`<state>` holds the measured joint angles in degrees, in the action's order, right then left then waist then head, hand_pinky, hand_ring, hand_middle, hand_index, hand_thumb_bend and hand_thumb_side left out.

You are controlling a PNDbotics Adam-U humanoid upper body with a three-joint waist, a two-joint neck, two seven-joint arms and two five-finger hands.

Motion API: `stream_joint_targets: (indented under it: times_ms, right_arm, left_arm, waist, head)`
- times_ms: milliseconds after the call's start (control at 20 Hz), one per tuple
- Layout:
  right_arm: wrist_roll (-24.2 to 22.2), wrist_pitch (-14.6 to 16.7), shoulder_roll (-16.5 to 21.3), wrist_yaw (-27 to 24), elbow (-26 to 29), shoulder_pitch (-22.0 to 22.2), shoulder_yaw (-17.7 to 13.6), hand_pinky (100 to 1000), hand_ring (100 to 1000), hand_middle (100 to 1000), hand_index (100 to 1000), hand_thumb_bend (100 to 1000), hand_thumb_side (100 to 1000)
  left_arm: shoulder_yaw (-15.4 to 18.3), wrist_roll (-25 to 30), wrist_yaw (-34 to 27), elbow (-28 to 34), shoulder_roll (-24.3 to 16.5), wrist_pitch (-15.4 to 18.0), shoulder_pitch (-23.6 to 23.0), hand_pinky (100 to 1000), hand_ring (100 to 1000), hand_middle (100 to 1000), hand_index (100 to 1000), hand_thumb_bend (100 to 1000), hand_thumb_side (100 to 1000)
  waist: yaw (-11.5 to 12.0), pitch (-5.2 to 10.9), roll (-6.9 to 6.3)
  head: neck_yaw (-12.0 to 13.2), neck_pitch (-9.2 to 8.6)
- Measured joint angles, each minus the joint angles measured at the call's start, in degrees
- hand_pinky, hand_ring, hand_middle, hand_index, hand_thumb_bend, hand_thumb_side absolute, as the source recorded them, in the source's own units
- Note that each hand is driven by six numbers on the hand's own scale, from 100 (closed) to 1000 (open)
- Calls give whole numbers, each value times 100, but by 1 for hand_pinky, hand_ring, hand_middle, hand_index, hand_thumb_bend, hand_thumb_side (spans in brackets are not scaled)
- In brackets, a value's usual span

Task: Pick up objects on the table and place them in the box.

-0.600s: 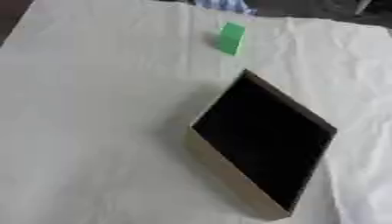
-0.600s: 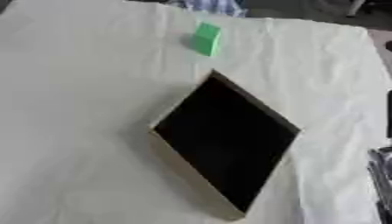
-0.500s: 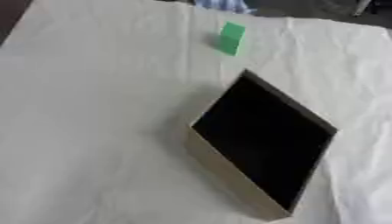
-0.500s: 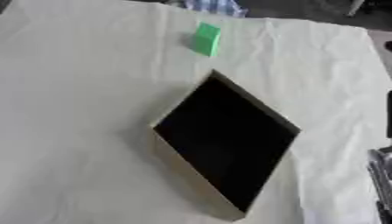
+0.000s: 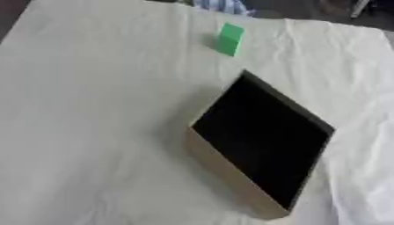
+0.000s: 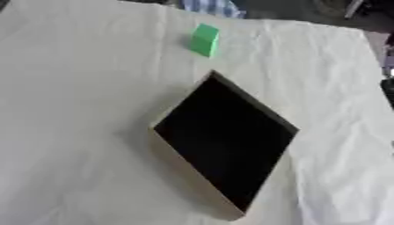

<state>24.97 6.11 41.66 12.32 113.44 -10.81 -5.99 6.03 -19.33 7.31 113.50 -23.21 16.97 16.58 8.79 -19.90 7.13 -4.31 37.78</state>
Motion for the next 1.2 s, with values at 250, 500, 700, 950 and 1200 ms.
stream_joint_targets:
  times_ms: [250, 500, 700, 950, 1200]
  right_arm:
    - [-797, -949, 1137, 10, 2, -439, 192, 741, 815, 686, 818, 100, 769]
    - [-1636, -1768, 1835, 18, 26, -897, 417, 792, 851, 742, 846, 100, 810]
    - [-2183, -2084, 2112, 178, -267, -1419, 683, 812, 868, 768, 860, 100, 865]
    - [-2755, -1849, 2066, 441, -1234, -2218, 1067, 825, 881, 783, 866, 100, 894]
    - [-3211, -1399, 1895, 600, -1947, -2733, 1428, 839, 895, 804, 875, 100, 929]
  left_arm:
    - [-19, 40, -29, 0, -1, -13, -15, 600, 621, 597, 786, 100, 700]
    - [-49, 91, -57, 0, -4, -16, -22, 601, 622, 597, 786, 100, 699]
    - [-87, 139, -83, 0, -7, -17, -22, 601, 622, 597, 786, 100, 698]
    - [-129, 205, -124, 0, -9, -20, -22, 600, 621, 597, 786, 100, 698]
    - [-162, 251, -143, 0, -11, -18, -21, 599, 620, 596, 786, 100, 702]
  waist:
    - [50, 65, 0]
    - [133, 141, 10]
    - [224, 197, 36]
    - [320, 221, 46]
    - [344, 223, 70]
  head:
    - [-50, 50]
    - [-111, 98]
    - [-199, 104]
    - [-349, 143]
    - [-524, 141]
